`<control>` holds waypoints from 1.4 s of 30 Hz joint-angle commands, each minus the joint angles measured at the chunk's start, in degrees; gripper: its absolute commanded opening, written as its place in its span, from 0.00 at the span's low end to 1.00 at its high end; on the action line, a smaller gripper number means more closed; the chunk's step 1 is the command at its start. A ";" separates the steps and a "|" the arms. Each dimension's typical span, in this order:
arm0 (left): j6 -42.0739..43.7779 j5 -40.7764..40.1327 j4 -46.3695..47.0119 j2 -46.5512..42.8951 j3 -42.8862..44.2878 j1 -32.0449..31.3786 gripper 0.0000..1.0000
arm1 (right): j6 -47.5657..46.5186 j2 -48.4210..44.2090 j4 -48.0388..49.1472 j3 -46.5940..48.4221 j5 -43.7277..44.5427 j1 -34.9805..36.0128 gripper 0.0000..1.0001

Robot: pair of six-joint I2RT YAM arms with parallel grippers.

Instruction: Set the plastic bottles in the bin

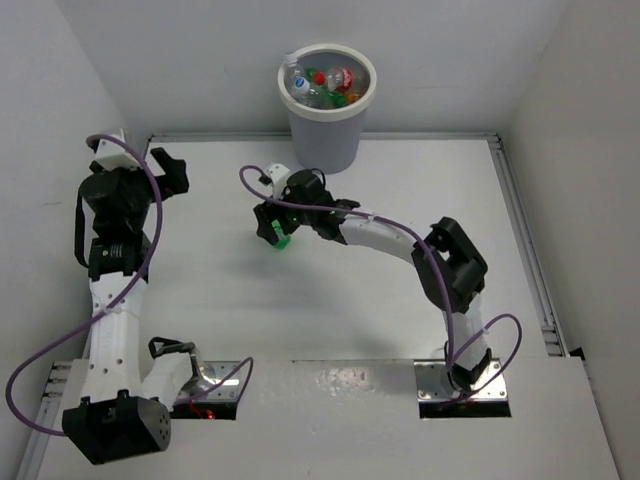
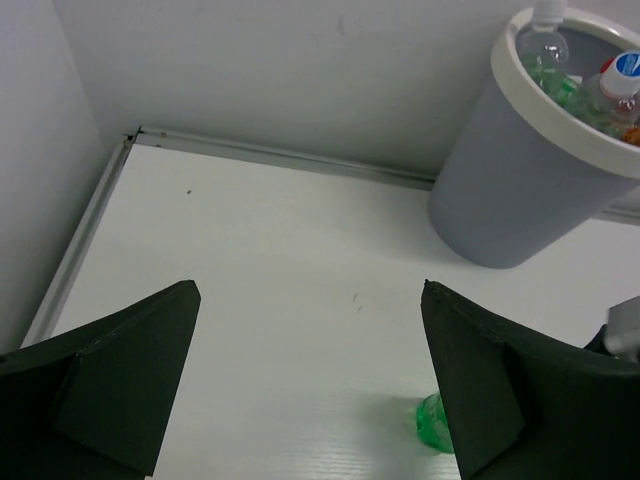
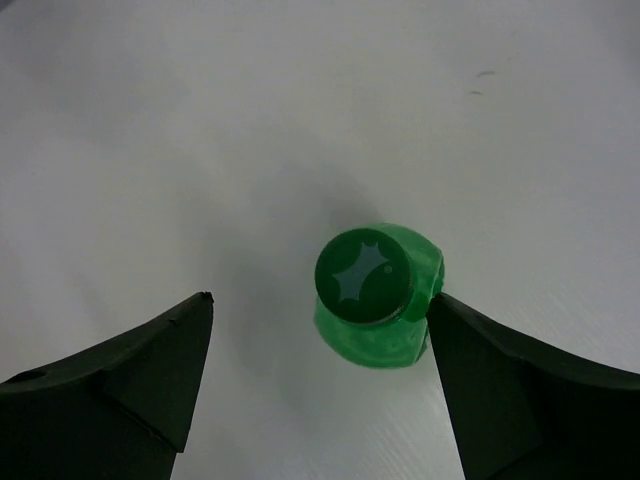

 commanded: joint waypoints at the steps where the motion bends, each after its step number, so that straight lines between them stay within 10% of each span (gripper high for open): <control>1: -1.83 5.08 1.24 -2.21 0.40 1.89 1.00 | -0.93 2.46 3.90 1.34 5.42 0.47 0.86; 6: -3.85 9.24 0.18 -2.21 -0.13 4.79 1.00 | -4.27 3.78 7.16 -0.24 7.54 0.56 0.78; 13: -4.56 12.14 0.18 -2.74 -0.75 6.38 1.00 | -8.32 -1.55 5.41 0.80 5.96 -0.14 0.18; 24: -9.65 17.94 6.76 0.33 -2.24 3.75 1.00 | -12.96 -8.62 -2.00 39.44 2.08 -12.08 0.09; 33: -8.51 16.89 8.44 0.34 -3.38 0.84 1.00 | -12.54 -3.88 19.71 34.20 7.98 -23.25 0.05; 42: -10.00 16.36 10.89 3.59 -4.53 0.84 1.00 | -10.34 15.99 27.72 52.14 7.28 -25.72 0.01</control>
